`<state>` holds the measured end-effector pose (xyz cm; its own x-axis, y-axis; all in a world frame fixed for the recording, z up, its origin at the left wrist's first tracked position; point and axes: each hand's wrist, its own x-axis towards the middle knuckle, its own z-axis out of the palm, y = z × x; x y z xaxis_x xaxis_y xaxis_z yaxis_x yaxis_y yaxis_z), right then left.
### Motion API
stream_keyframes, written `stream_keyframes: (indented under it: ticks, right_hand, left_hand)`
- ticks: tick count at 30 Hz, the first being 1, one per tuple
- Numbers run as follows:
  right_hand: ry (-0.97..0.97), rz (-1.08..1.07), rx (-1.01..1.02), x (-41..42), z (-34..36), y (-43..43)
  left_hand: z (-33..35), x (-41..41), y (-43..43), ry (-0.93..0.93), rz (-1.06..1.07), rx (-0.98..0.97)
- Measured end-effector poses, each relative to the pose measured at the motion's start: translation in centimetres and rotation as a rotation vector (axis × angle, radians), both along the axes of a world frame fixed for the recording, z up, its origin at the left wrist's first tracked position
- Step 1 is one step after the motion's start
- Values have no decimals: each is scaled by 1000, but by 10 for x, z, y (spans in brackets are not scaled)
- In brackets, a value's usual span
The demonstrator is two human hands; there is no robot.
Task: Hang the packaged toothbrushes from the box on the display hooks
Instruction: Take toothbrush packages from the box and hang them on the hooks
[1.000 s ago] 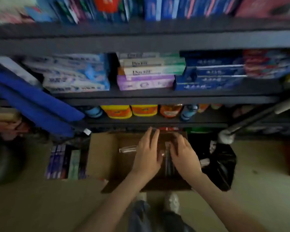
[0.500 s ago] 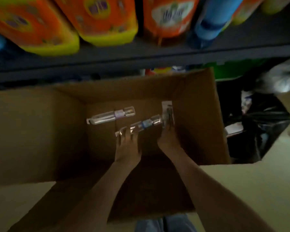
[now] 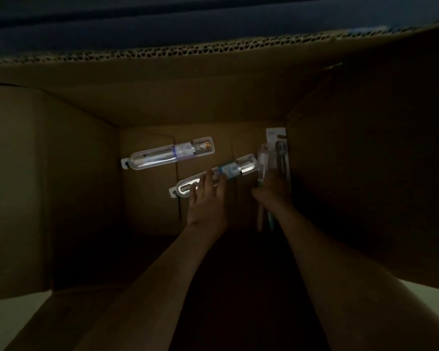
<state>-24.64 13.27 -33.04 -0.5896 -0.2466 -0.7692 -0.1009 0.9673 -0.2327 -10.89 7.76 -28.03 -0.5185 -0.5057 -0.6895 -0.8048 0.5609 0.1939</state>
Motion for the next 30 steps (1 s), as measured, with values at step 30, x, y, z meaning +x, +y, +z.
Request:
stream_keyframes:
  ticks: [30]
  right_hand:
    - [-148,-153,-1113,-37,745,0]
  left_hand:
    - [680,-54,-56,883,271,658]
